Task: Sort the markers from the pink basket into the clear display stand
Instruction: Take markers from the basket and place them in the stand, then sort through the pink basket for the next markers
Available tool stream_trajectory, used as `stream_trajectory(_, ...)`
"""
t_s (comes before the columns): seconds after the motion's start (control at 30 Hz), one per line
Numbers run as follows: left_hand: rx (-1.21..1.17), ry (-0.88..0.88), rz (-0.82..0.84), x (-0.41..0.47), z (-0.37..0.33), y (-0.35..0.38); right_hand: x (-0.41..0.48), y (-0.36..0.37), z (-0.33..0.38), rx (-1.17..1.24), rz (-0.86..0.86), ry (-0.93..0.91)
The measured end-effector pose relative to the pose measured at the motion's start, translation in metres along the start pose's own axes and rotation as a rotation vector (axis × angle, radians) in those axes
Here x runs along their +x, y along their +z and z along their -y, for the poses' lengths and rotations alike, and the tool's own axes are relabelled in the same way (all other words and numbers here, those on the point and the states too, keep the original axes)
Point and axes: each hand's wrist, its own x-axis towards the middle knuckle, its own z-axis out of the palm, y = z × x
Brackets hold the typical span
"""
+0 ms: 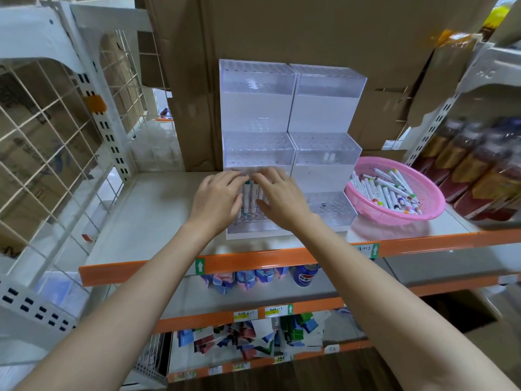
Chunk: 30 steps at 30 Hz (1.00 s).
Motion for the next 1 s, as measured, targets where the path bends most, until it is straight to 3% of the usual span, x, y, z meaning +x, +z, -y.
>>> stream_trajectory(0.2,0.068,-0.083,-0.036,0.005,-0.026,0.007,-0.007,-0.006,-0.017,0.111,-0.064,-0.048)
stream_trajectory(0.37,0.100,-0.034,-0.002,0.029,-0.067,0.022,-0.025,-0.021,-0.063,0.092,-0.082,-0.030)
stream_trajectory(0.87,-0.069,0.229,0.210,0.126,-0.250,0.120,-0.122,-0.060,-0.271,0.028,0.054,0.314)
stream_trajectory(1.0,-0.027,0.146,0.340,0.154,-0.265,0.144,-0.127,-0.055,-0.302,0.002,0.090,0.381)
